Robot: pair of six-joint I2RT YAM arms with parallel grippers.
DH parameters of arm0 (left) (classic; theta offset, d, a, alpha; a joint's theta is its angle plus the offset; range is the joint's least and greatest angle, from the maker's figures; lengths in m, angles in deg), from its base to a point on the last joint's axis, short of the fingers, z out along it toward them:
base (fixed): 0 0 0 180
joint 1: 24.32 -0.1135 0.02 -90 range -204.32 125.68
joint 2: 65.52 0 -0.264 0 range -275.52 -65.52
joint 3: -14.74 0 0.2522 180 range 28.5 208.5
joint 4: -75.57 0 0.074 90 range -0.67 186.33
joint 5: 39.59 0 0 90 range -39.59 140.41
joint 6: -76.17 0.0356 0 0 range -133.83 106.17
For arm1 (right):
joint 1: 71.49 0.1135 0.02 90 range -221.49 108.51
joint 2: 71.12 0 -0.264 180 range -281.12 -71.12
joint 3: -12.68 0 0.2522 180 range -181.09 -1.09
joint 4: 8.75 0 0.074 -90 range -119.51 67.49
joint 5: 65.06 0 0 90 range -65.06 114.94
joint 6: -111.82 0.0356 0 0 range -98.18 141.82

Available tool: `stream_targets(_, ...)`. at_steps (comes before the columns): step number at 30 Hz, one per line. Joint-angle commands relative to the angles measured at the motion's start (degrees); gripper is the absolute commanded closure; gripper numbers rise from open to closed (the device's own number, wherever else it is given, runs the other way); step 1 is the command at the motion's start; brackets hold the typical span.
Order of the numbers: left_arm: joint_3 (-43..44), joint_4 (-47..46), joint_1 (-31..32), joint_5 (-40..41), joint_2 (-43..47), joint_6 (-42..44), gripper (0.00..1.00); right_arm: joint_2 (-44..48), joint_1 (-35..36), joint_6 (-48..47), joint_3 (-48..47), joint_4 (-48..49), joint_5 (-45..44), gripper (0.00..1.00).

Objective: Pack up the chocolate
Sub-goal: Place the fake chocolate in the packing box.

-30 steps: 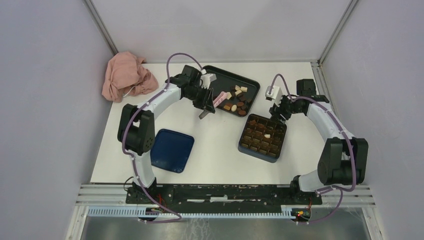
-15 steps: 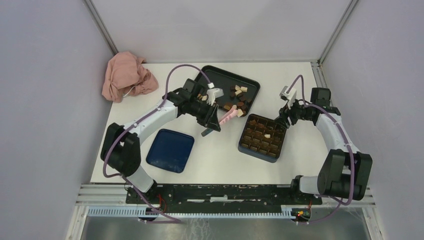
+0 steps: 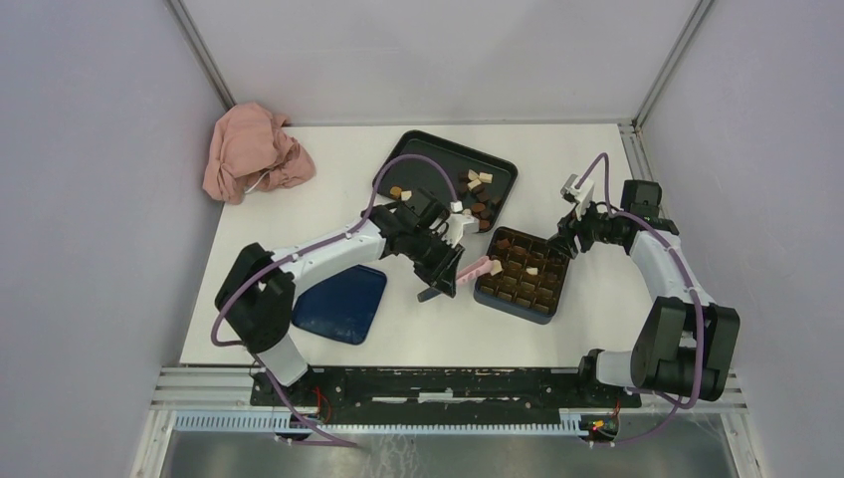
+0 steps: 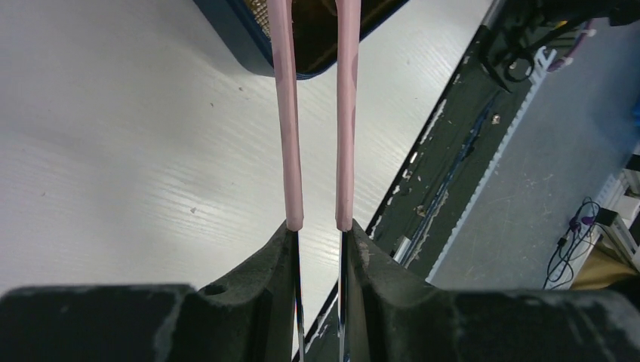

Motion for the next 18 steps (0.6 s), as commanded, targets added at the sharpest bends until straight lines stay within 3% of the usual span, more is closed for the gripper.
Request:
stream_targets(1, 4.09, 1.23, 1.23, 4.98, -2.95, -2.67, 0.97, 1.56, -0.21, -0.08, 0.3, 1.38, 2.06, 0.36)
stream_targets(11, 7.65, 3.46, 2.84, 7.92, -7.06, -2.67, 0.92, 1.47, -0.4, -0.95, 0.34, 0.85, 2.5, 0.36)
stream_targets(18, 8.98, 5.34, 3.43, 10.63, -8.37, -2.62, 0.77, 1.56, -0.68, -1.48, 0.3, 0.33, 2.84, 0.36)
